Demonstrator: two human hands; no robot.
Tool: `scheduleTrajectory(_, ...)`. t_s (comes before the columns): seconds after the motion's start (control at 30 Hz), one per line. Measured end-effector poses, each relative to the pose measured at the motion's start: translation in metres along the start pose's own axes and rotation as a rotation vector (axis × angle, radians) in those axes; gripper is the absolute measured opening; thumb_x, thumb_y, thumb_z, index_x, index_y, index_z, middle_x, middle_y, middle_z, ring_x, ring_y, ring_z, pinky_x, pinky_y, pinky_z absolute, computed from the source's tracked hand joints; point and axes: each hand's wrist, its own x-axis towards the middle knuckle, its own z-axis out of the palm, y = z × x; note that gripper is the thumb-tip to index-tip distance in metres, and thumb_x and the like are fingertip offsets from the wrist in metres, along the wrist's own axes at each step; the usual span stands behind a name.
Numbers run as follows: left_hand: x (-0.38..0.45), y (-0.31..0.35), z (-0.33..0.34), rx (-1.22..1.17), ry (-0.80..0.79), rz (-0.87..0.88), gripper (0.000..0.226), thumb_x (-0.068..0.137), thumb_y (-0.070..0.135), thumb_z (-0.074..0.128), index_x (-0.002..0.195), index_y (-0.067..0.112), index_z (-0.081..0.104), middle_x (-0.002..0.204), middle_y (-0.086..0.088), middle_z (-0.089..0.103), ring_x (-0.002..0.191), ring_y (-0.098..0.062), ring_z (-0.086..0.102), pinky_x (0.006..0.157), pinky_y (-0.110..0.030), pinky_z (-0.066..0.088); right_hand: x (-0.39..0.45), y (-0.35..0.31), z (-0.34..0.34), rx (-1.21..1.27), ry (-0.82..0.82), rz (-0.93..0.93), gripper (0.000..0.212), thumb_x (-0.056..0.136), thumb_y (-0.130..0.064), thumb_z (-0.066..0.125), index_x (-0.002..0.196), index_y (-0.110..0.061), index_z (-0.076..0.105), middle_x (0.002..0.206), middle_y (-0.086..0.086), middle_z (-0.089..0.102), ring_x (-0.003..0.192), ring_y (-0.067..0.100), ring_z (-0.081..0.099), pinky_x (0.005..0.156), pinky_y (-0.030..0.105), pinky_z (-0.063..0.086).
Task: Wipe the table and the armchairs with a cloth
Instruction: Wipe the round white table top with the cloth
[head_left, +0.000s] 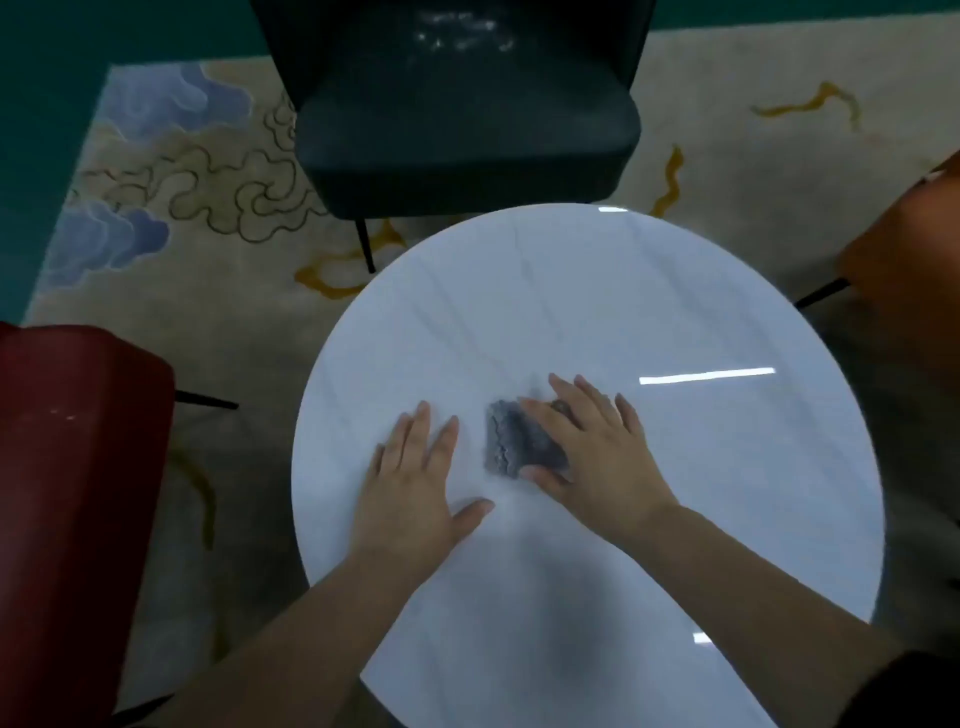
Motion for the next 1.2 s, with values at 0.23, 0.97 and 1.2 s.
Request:
scheduleTrajectory(0.23, -0.001, -0.009, 0.004, 0.011, 0.062, 0.059, 0.091, 0.076, 0.082, 0.016, 0.147, 0.036, -0.015, 0.157, 0.004, -0.02, 0.144, -0.015, -0.015, 0.117, -0.035, 0.009, 0.015, -0.001, 0.012, -0.195, -0.007, -0.164, 0.068, 0.075, -0.067, 0.056, 0.137, -0.042, 0.041, 0.126, 0.005, 0.047, 0.118, 0.028, 0.044, 0.099, 0.053, 0.031)
scheduleTrajectory(0.97, -0.05, 0.009, -0.098, 0.037, -0.038, 0.009, 0.062, 0.097, 0.051, 0.029, 0.151, 0.025, 0.012, 0.154, 0.0, 0.027, 0.139, -0.021, 0.027, 0.11, -0.038, 0.025, -0.034, -0.019, -0.074, 0.331, 0.147, 0.29, 0.021, 0.086, -0.048, 0.058, 0.099, -0.032, 0.053, 0.085, -0.002, 0.057, 0.076, 0.019, 0.056, 0.059, 0.028, 0.038)
scheduleTrajectory(1.2, -0.089, 0.012, -0.155, 0.146, 0.0, -0.01, 0.058, 0.096, 0.053, 0.026, 0.147, 0.024, 0.024, 0.134, -0.002, 0.053, 0.122, -0.023, 0.046, 0.094, -0.039, 0.04, -0.06, -0.055, -0.119, 0.346, 0.15, 0.258, 0.026, 0.085, -0.055, 0.055, 0.096, -0.031, 0.051, 0.084, -0.001, 0.057, 0.072, 0.018, 0.055, 0.057, 0.028, 0.038)
